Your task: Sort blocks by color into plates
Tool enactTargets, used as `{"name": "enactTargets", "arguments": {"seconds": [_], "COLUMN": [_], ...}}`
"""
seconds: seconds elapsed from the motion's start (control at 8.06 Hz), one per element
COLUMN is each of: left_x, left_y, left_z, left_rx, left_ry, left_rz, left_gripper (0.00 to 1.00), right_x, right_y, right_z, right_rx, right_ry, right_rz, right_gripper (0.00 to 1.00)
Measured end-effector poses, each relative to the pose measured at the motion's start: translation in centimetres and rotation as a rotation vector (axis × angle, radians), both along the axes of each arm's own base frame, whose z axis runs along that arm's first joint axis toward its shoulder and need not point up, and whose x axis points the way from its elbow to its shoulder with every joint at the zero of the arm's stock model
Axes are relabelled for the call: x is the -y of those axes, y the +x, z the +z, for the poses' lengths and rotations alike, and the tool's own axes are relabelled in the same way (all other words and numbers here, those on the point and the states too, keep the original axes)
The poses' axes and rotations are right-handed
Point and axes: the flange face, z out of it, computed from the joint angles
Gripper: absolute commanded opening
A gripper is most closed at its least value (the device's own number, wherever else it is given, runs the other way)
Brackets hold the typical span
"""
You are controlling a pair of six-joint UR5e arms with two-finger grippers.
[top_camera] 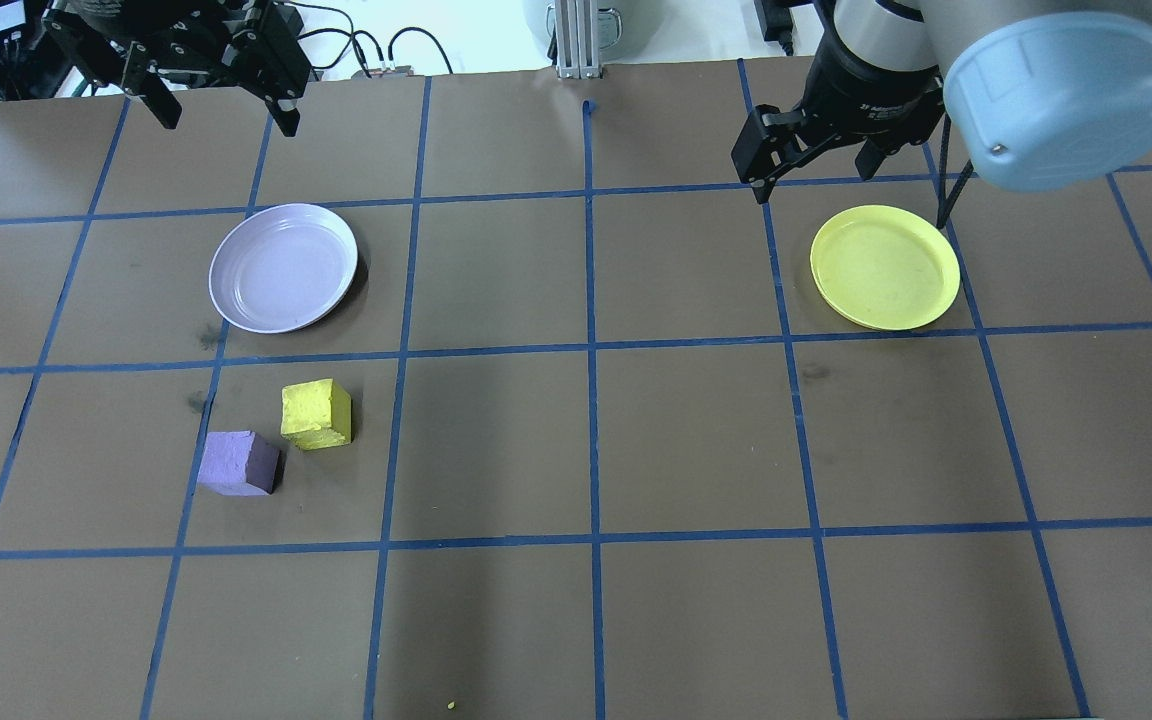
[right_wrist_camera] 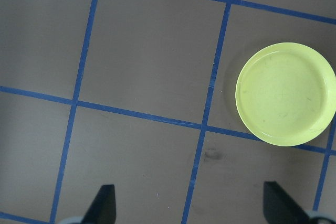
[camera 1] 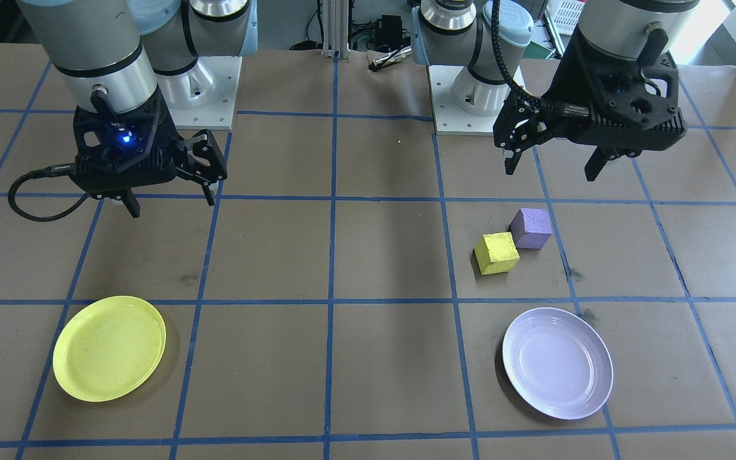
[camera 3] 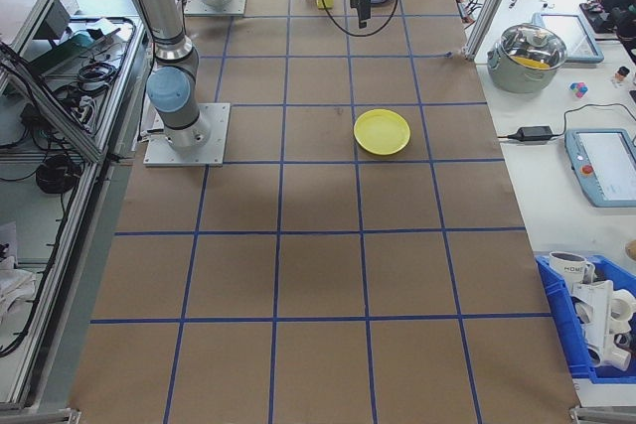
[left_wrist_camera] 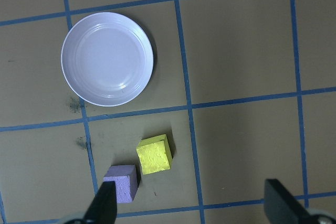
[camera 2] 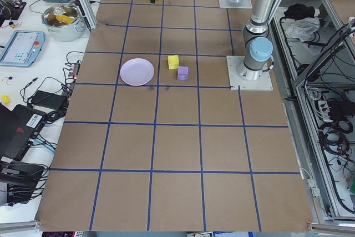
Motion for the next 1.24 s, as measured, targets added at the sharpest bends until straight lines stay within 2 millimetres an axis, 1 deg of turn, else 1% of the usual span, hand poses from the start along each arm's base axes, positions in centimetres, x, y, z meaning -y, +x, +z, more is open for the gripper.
{"name": "enactTargets", "arguments": {"seconds": [0.12, 0.37, 0.5, 0.62, 0.74, 0.87, 0.99, 1.12, 1.24], "left_x": [-0.2, -0.6, -1.1, -2.0, -2.7, -3.4, -4.4, -5.5, -6.3], "left_y": [0.2, 0.5, 1.0, 2.5, 5.4, 9.0, 11.5, 12.7, 13.3], "left_z": [-0.2, -2.6, -3.5, -4.2, -5.8, -8.1, -10.6, -13.4, -16.4], "left_rx": [0.001, 0.004, 0.017, 0.052, 0.067, 0.059, 0.039, 0.024, 0.013], "left_ry": [0.006, 0.054, 0.082, 0.120, 0.167, 0.213, 0.258, 0.280, 0.270], "left_rz": [0.001, 0.002, -0.017, -0.053, -0.091, -0.107, -0.110, -0.110, -0.101], "left_gripper": [1.00, 1.00, 1.00, 1.00, 1.00, 1.00, 1.00, 1.00, 1.00], "right_x": [0.0, 0.0, 0.0, 0.0, 0.0, 0.0, 0.0, 0.0, 0.0], "right_y": [0.0, 0.0, 0.0, 0.0, 0.0, 0.0, 0.0, 0.0, 0.0], "right_z": [0.0, 0.0, 0.0, 0.0, 0.1, 0.0, 0.0, -0.1, -0.1], "right_rx": [0.001, 0.001, 0.001, 0.001, 0.001, 0.001, 0.001, 0.001, 0.002], "right_ry": [-0.001, 0.000, -0.001, -0.002, -0.002, -0.001, 0.001, 0.003, 0.005], "right_rz": [0.000, -0.001, -0.001, -0.001, -0.001, -0.001, -0.002, -0.002, -0.002], "right_gripper": [1.00, 1.00, 1.00, 1.00, 1.00, 1.00, 1.00, 1.00, 1.00]}}
